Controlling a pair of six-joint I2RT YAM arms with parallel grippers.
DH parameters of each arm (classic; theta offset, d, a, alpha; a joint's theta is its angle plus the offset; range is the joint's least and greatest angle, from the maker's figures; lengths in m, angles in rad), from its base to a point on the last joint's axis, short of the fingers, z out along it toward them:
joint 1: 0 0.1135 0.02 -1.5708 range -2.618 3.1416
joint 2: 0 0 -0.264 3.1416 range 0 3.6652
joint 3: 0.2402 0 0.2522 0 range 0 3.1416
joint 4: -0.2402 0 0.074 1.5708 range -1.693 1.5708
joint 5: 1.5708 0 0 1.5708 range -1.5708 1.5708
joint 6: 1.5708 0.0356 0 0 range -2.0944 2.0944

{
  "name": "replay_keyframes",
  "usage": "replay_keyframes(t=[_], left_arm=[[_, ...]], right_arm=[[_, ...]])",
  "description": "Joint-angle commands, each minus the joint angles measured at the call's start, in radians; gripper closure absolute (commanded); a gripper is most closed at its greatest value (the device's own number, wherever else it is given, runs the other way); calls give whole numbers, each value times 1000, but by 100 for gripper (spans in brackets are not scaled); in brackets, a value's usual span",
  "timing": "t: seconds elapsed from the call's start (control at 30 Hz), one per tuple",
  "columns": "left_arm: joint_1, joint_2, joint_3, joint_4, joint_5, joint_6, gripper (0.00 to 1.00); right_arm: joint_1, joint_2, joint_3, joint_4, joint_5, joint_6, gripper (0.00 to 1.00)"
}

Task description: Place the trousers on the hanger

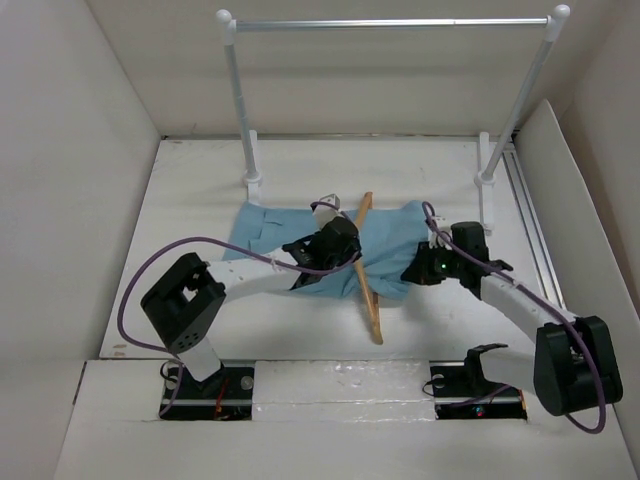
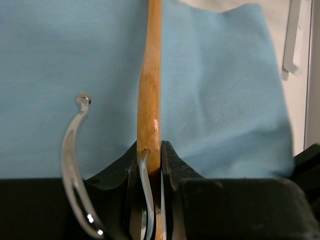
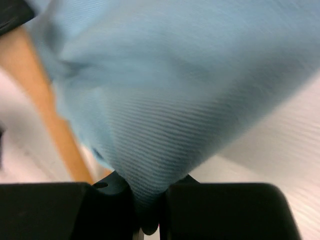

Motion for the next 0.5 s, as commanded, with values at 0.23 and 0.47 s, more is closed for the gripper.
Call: replay_keyframes(t=[0.23,0.47], left_arm=[[86,-67,-100,-220,-103,164,100],[116,-79,-74,-243,-147,226,100]], right_arm=[[-254,63,195,-234,62,-321,100],[-311,116,201,-246,55,-358,100]])
